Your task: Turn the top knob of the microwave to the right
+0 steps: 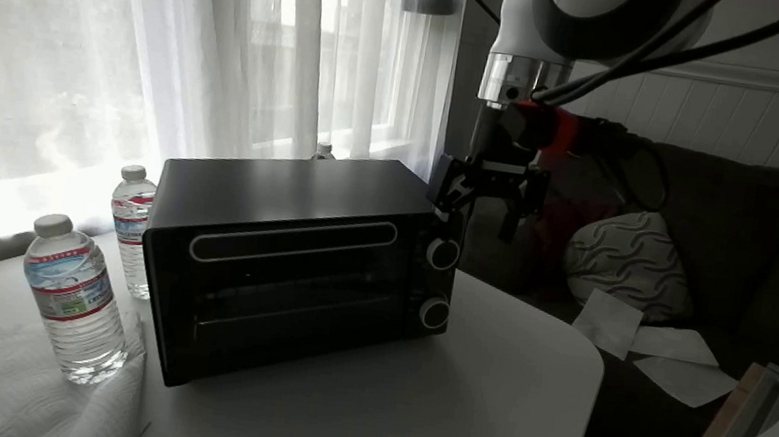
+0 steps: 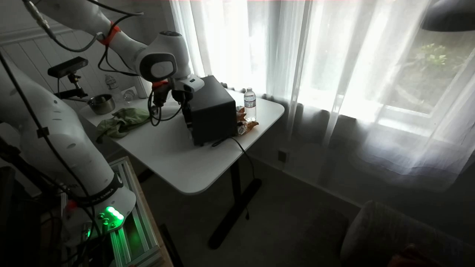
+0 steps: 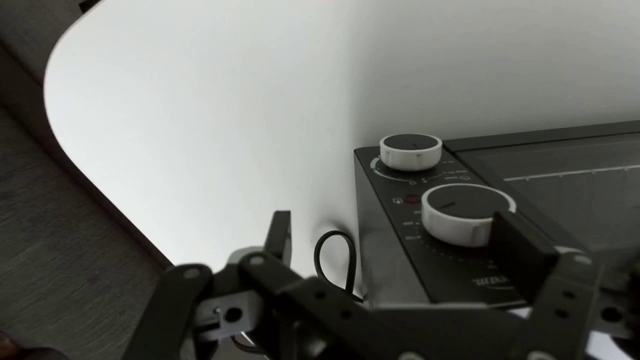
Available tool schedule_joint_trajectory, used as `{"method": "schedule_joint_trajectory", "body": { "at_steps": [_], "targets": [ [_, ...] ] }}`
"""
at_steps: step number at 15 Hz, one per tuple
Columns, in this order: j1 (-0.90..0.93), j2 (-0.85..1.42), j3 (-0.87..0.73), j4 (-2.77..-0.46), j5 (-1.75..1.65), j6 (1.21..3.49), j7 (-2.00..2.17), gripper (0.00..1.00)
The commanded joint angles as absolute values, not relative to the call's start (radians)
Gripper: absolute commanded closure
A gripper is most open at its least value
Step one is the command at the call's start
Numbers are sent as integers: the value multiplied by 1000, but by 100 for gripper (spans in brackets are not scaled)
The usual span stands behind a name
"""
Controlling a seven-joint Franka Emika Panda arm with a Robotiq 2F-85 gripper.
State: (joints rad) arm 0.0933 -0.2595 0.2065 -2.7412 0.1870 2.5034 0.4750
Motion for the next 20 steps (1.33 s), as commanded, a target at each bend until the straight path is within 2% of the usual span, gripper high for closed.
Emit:
{"method": "schedule_joint_trajectory", "body": {
  "at_steps": [1, 20],
  "targets": [
    [78, -276, 197, -2752, 158, 2468, 491, 0],
    [69, -197, 192, -2742, 144, 2480, 505, 0]
  ]
}}
